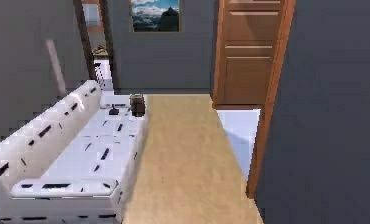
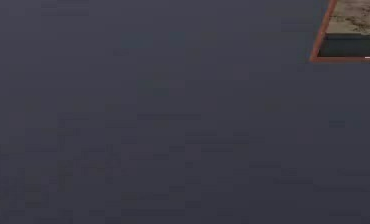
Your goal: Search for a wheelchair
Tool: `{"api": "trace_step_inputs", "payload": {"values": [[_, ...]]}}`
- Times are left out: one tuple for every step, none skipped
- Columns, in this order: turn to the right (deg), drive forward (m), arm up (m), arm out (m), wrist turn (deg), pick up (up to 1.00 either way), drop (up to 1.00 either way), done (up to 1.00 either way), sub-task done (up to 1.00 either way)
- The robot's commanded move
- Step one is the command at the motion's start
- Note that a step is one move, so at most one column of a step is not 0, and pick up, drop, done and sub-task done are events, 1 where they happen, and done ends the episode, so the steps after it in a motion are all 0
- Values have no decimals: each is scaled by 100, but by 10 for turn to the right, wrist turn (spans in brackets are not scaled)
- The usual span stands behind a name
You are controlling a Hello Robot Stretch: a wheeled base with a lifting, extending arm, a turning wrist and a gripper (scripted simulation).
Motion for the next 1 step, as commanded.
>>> {"api": "trace_step_inputs", "payload": {"values": [[0,100,0,0,0,0,0,0,0]]}}
